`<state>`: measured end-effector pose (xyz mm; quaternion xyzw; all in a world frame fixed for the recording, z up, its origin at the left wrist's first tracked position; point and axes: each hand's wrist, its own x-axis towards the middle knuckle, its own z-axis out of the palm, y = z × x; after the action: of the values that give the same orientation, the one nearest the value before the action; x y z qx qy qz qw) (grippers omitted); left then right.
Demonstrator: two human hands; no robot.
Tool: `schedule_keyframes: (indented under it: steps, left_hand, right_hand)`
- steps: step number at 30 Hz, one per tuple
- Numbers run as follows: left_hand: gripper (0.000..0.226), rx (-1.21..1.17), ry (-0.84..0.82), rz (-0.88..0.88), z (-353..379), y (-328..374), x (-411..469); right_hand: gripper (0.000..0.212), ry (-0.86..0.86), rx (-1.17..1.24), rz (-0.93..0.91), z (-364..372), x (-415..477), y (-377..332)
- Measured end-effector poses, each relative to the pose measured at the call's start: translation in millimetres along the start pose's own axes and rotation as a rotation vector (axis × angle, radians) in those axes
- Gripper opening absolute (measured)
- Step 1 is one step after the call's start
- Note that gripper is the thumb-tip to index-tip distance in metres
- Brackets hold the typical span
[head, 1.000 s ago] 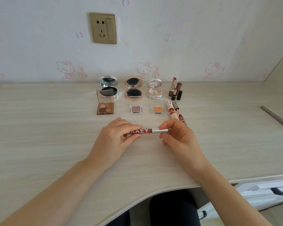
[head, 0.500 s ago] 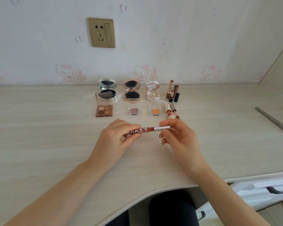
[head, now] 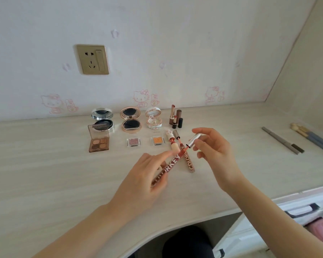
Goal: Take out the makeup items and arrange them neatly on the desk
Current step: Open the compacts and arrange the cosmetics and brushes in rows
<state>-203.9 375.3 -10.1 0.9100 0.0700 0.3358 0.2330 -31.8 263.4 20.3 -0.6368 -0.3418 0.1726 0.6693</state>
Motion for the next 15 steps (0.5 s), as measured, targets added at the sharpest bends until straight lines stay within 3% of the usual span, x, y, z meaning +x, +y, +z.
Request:
schedule_keyframes:
  steps: [9, 15]
  left_hand:
    - [0.030, 0.142, -0.078, 0.137, 61, 20, 45]
    - [0.043, 0.312, -0.137, 0.200, 85, 22, 53]
  right_hand:
    - [0.030, 0.044, -0.090, 0.070, -48, 41, 2]
    - [0.033, -0.012, -0.170, 0.135, -68, 63, 7]
